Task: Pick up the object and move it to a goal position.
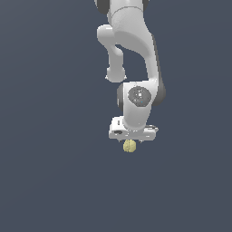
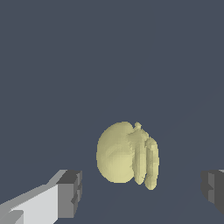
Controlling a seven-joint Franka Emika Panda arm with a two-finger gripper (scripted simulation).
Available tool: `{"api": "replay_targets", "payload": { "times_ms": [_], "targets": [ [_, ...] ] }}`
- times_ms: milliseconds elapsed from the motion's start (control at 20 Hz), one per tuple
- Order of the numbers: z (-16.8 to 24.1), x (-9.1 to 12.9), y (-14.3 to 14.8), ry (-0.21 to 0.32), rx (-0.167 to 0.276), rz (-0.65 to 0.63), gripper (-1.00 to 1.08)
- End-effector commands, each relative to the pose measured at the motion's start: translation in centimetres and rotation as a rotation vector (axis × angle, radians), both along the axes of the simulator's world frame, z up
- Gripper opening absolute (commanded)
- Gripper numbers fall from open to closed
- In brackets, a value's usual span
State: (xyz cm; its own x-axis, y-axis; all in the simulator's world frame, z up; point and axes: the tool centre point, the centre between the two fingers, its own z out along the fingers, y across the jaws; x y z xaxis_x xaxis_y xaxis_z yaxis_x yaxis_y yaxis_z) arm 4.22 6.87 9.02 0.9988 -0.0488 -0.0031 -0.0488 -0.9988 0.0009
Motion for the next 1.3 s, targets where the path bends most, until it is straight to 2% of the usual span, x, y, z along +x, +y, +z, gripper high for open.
{"api": "replay_targets", "payload": {
  "times_ms": [0,250,700,1000,1050,1250],
  "targets": [
    [-0.2,0.3,0.3,-0.003,0.000,-0.001,1.00],
    [-0.5,0.1,0.3,-0.001,0.001,0.000,1.00],
    [-4.4,0.1,0.3,-0.003,0.001,-0.001,1.00],
    [-5.2,0.3,0.4,-0.003,0.001,-0.001,1.00],
    [-5.2,0.3,0.4,-0.003,0.001,-0.001,-1.00],
    [-5.2,0.3,0.4,-0.003,0.001,-0.001,-1.00]
  ]
}}
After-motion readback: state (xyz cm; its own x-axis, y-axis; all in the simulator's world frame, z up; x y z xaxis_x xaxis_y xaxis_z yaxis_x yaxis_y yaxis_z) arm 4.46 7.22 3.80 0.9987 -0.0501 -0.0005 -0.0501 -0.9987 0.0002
